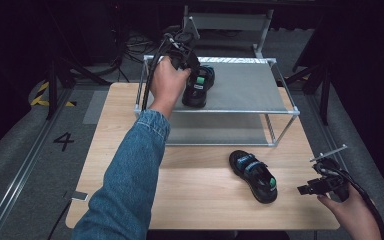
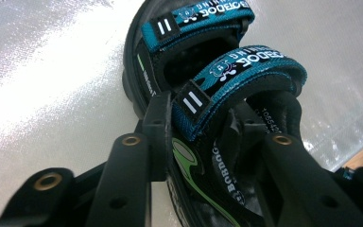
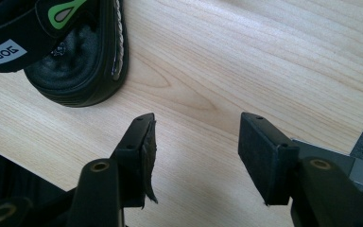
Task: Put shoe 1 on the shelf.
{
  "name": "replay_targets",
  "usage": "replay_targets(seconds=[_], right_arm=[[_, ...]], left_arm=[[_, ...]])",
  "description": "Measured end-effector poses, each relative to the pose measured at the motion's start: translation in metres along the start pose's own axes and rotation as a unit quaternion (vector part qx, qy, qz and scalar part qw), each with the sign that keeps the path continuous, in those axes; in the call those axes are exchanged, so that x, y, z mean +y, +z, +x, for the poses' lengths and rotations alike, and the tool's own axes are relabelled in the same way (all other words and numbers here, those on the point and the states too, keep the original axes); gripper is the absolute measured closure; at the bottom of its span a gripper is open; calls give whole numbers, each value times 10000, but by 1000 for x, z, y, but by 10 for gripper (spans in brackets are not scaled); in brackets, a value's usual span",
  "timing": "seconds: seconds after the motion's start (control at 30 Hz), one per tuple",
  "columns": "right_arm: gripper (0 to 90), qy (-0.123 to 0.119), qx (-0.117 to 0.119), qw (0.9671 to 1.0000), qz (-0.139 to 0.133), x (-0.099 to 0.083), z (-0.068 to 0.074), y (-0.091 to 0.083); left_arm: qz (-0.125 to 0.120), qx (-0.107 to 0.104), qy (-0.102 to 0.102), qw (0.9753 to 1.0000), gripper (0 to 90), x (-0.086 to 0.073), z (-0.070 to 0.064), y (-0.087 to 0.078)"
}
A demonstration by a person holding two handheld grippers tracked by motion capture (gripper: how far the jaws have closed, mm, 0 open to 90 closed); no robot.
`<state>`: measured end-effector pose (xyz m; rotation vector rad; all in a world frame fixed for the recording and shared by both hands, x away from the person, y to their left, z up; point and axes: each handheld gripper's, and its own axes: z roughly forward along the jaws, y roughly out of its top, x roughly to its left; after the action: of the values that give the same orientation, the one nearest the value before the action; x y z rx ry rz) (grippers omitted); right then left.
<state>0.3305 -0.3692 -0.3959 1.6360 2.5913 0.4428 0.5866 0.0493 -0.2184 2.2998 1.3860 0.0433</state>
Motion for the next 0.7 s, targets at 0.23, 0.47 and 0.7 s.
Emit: replay_targets(seconds=[0.23, 0.47, 0.7], right_arm=[[470, -49, -15, 10000, -1, 2, 2, 0], [467, -104, -17, 9999, 22, 5, 7, 1], [465, -168, -31, 9999, 26, 9, 12, 2]], left_arm=[[-337, 162, 303, 9988, 553, -10, -11, -25], [-491, -26, 621, 9969, 542, -29, -25, -48], [45, 8, 939, 9956, 507, -36, -48, -38]])
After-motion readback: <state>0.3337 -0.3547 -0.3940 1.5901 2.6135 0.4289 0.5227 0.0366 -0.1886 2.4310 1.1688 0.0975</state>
